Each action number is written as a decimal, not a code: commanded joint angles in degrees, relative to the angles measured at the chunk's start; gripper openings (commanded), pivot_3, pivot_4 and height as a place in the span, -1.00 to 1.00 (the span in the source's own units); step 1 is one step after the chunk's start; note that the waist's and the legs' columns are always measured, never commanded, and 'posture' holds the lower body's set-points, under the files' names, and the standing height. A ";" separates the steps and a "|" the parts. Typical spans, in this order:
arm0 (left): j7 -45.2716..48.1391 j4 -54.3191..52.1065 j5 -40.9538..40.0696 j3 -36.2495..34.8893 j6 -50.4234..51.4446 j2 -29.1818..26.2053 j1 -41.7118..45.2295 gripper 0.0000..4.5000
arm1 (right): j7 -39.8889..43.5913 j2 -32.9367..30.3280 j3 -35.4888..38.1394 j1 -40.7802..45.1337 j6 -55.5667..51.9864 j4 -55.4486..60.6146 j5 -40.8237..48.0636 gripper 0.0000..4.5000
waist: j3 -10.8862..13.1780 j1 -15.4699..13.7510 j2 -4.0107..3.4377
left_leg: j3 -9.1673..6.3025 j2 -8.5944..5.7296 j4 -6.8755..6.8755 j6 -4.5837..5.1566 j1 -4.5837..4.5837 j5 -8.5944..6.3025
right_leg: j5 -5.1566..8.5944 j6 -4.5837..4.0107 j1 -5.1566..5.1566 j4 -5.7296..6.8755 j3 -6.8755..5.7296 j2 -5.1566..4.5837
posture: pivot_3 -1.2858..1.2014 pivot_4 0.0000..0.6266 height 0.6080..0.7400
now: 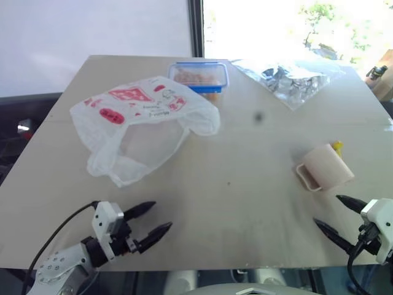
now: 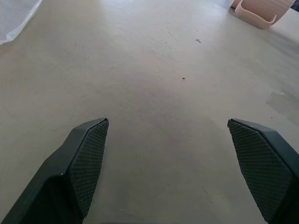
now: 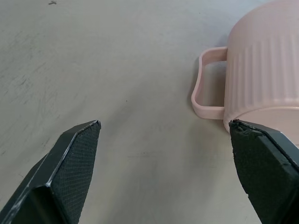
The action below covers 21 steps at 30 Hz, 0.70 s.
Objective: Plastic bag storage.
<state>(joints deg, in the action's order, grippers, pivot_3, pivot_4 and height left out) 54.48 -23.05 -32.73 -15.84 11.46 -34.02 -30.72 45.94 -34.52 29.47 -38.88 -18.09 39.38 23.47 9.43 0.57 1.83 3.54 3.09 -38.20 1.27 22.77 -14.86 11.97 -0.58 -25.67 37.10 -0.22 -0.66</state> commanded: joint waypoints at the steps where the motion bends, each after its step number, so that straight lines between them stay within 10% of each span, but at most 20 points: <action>1: 1.57 -0.22 0.29 -0.11 -2.96 0.76 -0.33 0.91 | -1.08 -0.18 -0.22 0.71 -1.39 3.45 1.71 0.98 | 0.00 0.00 0.00 | 0.00 0.00 0.00 0.00 0.00 0.00 | 0.00 0.00 0.00 0.00 0.00 0.00 | 0.03 -0.52 1.00; 21: -13.67 -16.24 -8.85 3.82 15.48 -3.19 27.64 0.91 | -10.05 -0.89 -8.32 21.19 -8.96 12.23 11.67 0.98 | -0.08 -0.34 0.03 | 0.07 0.00 -0.08 0.18 -0.01 0.11 | -0.03 0.04 0.16 0.04 0.16 0.51 | 0.03 -0.52 1.00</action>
<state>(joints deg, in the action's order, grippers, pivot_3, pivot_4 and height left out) 42.16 -35.78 -40.75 -12.83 25.49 -36.35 -4.32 35.89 -34.92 20.65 -18.09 -28.09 50.47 34.06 9.36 0.23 1.86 3.61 3.09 -38.27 1.45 22.76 -14.75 11.94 -0.54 -25.51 37.15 -0.03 -0.14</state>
